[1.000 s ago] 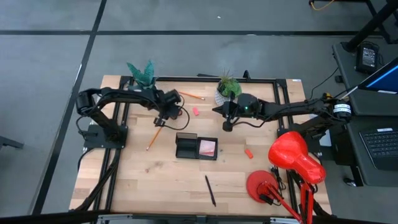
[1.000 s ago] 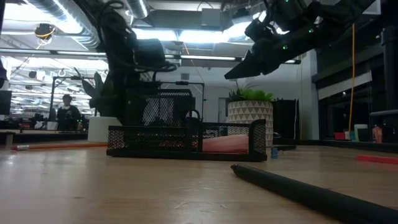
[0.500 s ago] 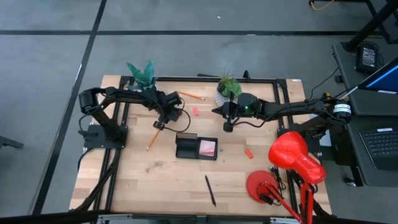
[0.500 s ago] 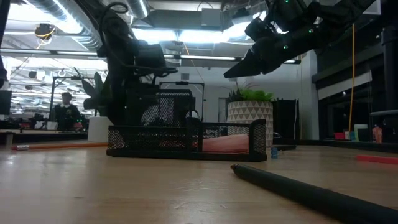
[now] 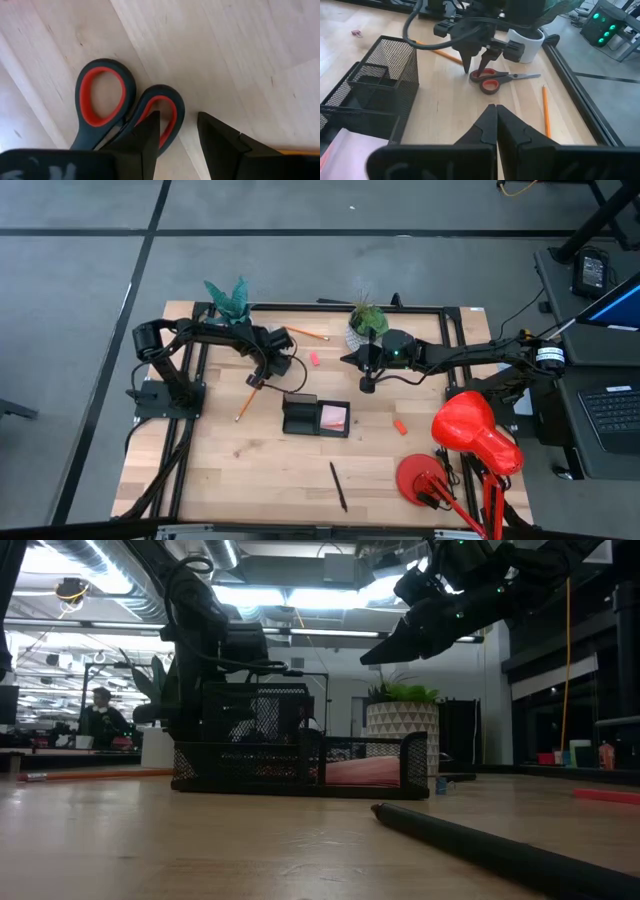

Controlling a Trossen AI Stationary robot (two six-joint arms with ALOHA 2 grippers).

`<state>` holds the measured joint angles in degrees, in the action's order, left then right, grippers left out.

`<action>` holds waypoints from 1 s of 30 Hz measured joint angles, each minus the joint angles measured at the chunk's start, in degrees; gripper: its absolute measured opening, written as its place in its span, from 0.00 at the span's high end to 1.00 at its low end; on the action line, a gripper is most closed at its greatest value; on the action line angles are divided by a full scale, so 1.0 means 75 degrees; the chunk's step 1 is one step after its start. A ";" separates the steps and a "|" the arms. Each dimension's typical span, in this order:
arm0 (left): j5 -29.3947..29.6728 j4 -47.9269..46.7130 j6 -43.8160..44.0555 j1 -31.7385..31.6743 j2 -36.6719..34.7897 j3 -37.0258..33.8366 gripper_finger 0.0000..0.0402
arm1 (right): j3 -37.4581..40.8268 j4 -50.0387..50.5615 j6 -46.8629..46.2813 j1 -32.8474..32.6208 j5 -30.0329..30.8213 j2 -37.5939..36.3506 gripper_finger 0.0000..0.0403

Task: Pick and place office supplies into organizer
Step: Put the black scissor into the desk organizer

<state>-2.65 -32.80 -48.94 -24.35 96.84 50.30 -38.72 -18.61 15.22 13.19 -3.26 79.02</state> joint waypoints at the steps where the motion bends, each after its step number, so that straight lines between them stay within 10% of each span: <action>1: -0.0108 0.0000 0.0078 -0.0042 0.0004 -0.0002 0.68 | 0.0000 0.0000 -0.0019 0.0000 -0.0004 0.0000 0.99; 30: -0.0038 0.0002 0.0019 0.0062 0.0011 -0.0018 0.96 | 0.0000 0.0111 -0.0573 -0.0507 -0.0004 0.0000 0.99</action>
<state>-2.94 -32.78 -48.80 -23.89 96.93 50.17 -38.72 -17.78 10.92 9.39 -3.29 79.02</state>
